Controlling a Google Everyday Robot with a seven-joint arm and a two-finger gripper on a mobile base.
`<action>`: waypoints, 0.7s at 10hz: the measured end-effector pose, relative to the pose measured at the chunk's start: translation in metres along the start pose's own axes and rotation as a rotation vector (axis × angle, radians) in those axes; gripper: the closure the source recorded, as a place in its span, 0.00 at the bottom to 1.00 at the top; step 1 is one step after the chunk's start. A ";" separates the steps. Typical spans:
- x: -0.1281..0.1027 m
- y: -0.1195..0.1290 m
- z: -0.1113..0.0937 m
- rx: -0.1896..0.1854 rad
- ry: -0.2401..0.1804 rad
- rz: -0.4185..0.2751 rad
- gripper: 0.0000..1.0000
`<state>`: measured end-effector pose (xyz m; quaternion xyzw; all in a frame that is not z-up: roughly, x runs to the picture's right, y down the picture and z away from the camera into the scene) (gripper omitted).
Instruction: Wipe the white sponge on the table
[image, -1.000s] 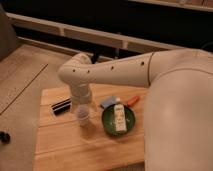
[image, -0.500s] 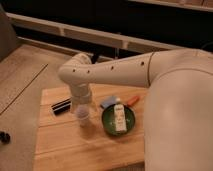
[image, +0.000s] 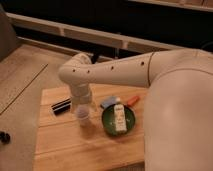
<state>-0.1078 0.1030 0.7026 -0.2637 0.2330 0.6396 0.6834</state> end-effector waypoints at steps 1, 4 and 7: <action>0.000 0.000 0.001 0.001 0.002 0.000 0.35; 0.000 0.000 0.001 0.001 0.001 -0.001 0.35; -0.022 0.012 -0.011 -0.002 -0.066 0.018 0.35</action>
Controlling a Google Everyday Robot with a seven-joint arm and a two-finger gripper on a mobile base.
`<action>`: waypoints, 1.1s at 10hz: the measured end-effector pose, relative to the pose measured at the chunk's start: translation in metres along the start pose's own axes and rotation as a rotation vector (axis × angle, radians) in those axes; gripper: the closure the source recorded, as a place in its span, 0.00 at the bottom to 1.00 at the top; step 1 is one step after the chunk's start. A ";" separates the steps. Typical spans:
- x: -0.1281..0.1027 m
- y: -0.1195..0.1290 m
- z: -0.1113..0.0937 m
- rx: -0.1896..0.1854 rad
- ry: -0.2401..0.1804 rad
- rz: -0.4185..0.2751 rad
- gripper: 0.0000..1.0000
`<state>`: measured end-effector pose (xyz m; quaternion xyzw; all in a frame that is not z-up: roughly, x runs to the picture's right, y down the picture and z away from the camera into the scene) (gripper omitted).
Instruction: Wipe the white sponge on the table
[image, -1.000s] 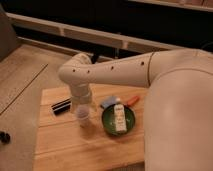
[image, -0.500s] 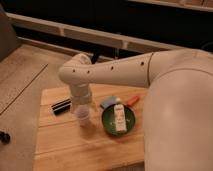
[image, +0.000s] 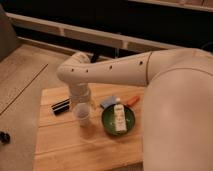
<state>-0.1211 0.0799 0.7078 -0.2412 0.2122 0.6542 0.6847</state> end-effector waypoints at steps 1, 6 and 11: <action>-0.021 0.009 -0.012 0.003 -0.073 0.014 0.35; -0.123 -0.024 -0.054 0.062 -0.401 0.174 0.35; -0.124 -0.023 -0.055 0.052 -0.407 0.214 0.35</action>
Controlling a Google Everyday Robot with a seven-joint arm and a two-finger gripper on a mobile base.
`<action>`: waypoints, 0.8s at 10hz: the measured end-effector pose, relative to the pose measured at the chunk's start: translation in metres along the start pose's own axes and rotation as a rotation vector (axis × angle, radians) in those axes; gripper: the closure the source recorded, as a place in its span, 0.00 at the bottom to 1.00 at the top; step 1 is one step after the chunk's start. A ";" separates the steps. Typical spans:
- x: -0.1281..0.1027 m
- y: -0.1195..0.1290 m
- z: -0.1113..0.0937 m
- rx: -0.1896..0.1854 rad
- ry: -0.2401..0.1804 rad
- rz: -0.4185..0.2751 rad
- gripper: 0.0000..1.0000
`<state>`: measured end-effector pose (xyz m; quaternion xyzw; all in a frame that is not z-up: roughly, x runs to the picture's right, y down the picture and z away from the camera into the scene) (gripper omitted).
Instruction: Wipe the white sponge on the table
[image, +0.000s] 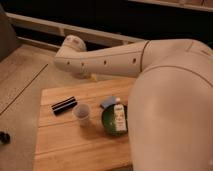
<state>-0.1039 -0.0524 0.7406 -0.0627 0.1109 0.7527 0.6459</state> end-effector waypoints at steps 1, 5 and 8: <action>0.000 0.002 0.000 -0.001 0.000 -0.002 0.35; 0.001 0.002 0.000 -0.001 0.000 -0.003 0.35; -0.004 -0.011 0.017 0.003 0.040 0.007 0.35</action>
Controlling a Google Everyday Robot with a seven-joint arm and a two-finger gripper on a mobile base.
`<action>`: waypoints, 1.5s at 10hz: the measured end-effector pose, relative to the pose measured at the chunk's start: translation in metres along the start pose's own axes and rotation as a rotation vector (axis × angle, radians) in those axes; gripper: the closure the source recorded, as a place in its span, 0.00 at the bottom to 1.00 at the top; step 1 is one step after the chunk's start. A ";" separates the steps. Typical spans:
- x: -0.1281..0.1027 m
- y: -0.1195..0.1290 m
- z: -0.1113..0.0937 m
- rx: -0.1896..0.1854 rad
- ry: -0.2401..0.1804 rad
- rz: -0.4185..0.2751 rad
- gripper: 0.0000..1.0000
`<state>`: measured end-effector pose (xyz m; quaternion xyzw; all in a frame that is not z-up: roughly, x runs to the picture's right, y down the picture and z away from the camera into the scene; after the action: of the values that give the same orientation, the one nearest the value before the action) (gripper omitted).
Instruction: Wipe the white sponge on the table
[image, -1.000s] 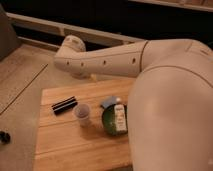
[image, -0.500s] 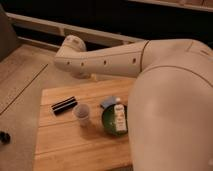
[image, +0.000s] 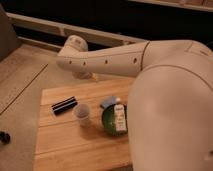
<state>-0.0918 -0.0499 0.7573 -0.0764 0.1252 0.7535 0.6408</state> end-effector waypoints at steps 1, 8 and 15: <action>-0.010 -0.010 0.021 -0.004 0.039 0.007 0.35; -0.051 -0.006 0.107 -0.076 0.204 0.036 0.35; -0.024 -0.085 0.148 0.079 0.285 0.221 0.35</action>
<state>0.0025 -0.0180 0.8977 -0.1426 0.2519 0.7953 0.5326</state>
